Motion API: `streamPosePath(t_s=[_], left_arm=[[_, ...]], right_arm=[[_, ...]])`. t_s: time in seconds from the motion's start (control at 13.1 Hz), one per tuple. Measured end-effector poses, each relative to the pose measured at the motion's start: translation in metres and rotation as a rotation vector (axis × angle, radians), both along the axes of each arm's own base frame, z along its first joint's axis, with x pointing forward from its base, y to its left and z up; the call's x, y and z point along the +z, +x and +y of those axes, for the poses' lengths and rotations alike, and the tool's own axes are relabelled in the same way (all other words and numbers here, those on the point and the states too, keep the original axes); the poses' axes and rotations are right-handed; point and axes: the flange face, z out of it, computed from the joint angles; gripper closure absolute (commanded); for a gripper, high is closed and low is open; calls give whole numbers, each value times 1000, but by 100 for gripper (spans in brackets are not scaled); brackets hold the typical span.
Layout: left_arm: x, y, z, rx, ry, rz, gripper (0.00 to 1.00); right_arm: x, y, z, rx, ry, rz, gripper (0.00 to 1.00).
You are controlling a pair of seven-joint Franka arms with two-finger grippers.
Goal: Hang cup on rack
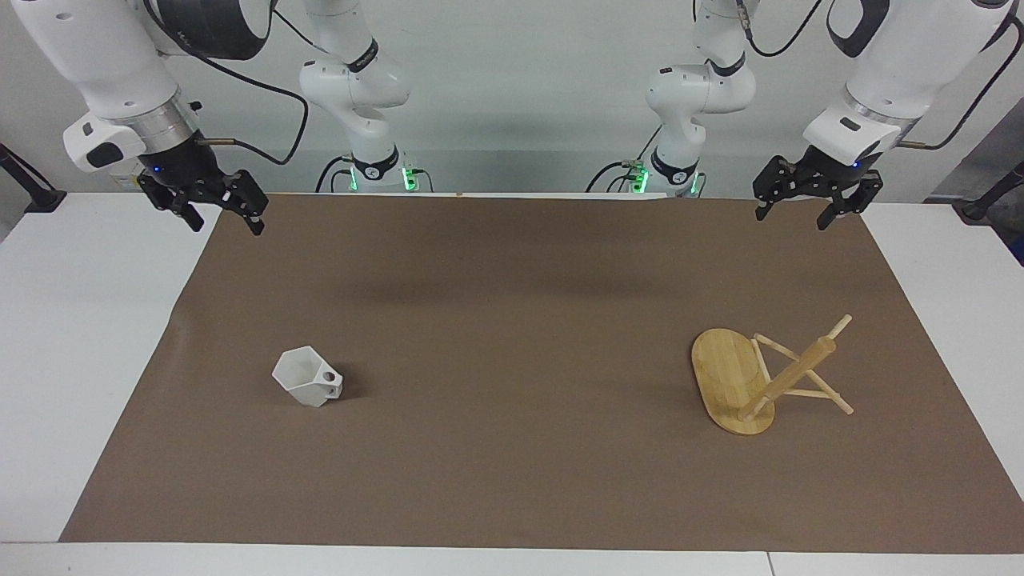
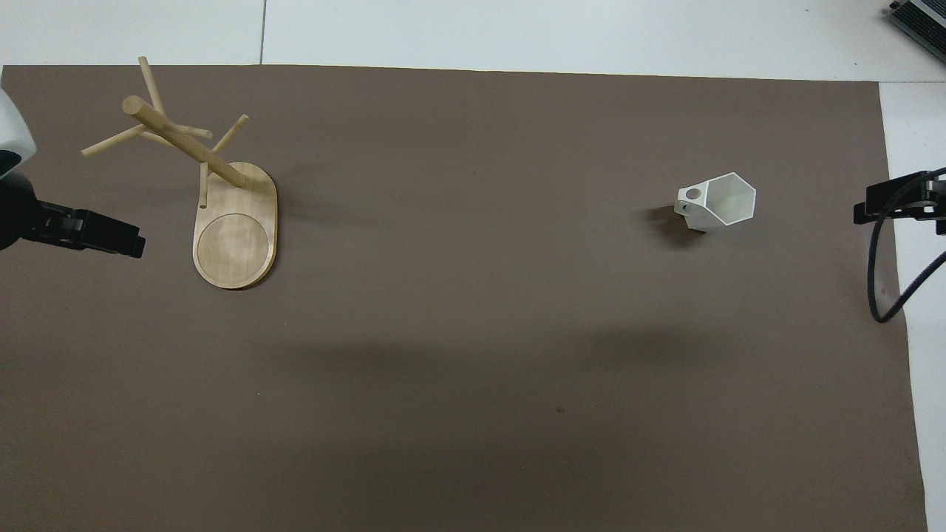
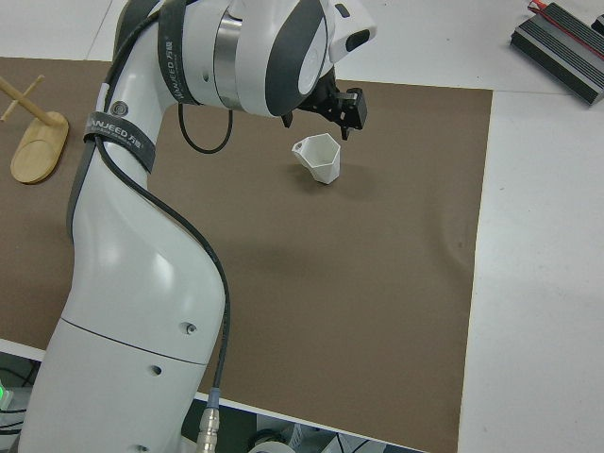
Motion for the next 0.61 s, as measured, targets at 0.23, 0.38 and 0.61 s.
streamPosePath(t_s=[0.23,0.38,0.61], left_arm=[[0,0,0,0,0,0,0],[0,0,0,0,0,0,0],[0,0,0,0,0,0,0]], right_arm=[[0,-1,-6,-11,0,1,0],[0,-2,-7,-12,0,1,0],[-1,-2,-7,-12,0,1,0]])
